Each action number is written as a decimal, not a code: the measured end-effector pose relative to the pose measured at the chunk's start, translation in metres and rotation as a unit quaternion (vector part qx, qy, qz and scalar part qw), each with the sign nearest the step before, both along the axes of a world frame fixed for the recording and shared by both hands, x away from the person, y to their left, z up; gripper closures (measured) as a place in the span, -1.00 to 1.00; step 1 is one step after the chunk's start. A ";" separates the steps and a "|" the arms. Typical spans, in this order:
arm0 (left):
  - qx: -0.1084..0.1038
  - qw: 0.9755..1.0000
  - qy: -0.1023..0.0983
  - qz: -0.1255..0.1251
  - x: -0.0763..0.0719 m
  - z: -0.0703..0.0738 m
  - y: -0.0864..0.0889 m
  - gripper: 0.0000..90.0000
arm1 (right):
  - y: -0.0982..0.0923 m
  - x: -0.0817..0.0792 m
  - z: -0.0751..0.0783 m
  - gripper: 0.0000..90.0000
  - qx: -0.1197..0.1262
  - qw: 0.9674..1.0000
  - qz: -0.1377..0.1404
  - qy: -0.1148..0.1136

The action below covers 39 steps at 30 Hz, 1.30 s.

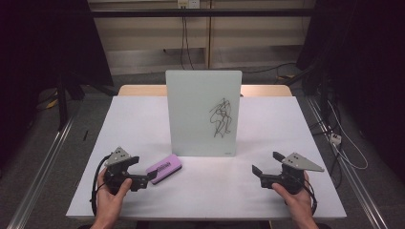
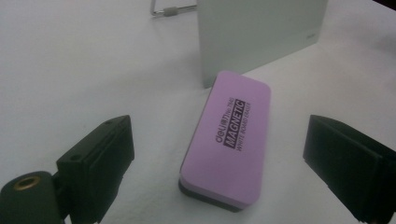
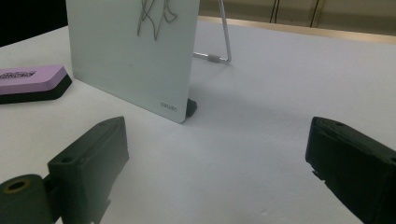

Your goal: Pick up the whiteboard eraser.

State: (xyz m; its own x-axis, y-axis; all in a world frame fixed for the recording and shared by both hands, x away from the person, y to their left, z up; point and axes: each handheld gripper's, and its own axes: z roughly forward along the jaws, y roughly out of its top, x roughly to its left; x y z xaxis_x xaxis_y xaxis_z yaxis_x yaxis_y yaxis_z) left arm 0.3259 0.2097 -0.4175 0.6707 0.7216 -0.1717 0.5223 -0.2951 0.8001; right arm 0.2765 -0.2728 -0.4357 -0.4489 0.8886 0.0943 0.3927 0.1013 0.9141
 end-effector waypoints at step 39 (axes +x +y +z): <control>0.107 0.991 0.047 -0.062 0.046 0.026 -0.052 -0.78 | 0.004 -0.001 0.000 -0.88 -0.007 1.000 0.006 0.006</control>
